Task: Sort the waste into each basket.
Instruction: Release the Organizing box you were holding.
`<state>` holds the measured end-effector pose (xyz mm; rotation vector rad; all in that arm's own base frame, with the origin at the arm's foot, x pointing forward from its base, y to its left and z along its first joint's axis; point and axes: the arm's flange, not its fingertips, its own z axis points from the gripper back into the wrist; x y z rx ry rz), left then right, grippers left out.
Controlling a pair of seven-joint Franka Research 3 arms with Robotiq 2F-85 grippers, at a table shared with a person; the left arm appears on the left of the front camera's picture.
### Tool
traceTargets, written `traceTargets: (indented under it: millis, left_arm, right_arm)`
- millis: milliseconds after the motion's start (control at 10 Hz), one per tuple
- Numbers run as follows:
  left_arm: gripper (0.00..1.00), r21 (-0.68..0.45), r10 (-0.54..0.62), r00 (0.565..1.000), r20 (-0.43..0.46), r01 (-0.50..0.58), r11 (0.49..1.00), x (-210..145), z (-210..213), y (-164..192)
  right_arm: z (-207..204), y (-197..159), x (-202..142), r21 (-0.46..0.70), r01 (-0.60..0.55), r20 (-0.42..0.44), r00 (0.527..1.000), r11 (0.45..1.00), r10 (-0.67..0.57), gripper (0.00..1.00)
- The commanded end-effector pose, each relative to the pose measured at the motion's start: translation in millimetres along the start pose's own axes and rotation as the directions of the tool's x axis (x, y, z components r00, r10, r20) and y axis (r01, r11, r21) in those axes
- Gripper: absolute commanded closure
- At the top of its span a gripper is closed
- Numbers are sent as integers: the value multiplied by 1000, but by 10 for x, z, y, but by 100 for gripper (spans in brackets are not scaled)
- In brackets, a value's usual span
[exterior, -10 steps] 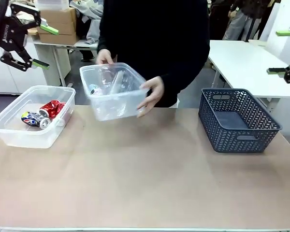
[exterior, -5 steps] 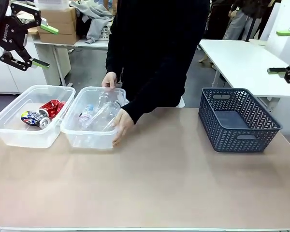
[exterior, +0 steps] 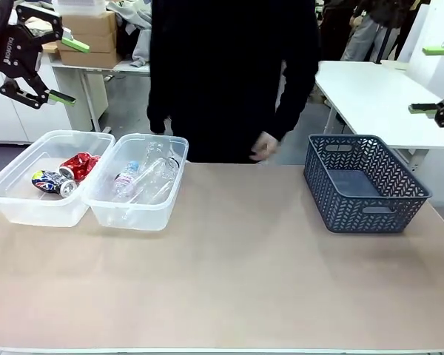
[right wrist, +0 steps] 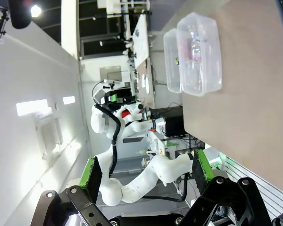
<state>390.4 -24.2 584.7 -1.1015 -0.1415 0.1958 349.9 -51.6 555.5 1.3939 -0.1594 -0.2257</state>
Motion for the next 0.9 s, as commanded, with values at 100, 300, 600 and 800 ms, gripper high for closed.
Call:
traceTargets:
  millis: [100, 300, 600, 800]
  left_arm:
    - [0, -1, 2, 1000, -8, -2, 1000, -2, 21, -19]
    - [0, -1, 2, 1000, -8, -2, 1000, -2, 21, -19]
    - [0, -1, 2, 1000, -8, -2, 1000, -2, 21, -19]
    - [0, -1, 2, 1000, -8, -2, 1000, -2, 21, -19]
  right_arm:
    - [35, 17, 15, 5, -17, -10, 1000, 1000, 17, 0]
    - [35, 17, 15, 5, -17, -10, 1000, 1000, 17, 0]
    - [35, 17, 15, 5, -17, -10, 1000, 1000, 17, 0]
    - [35, 17, 15, 5, -17, -10, 1000, 1000, 17, 0]
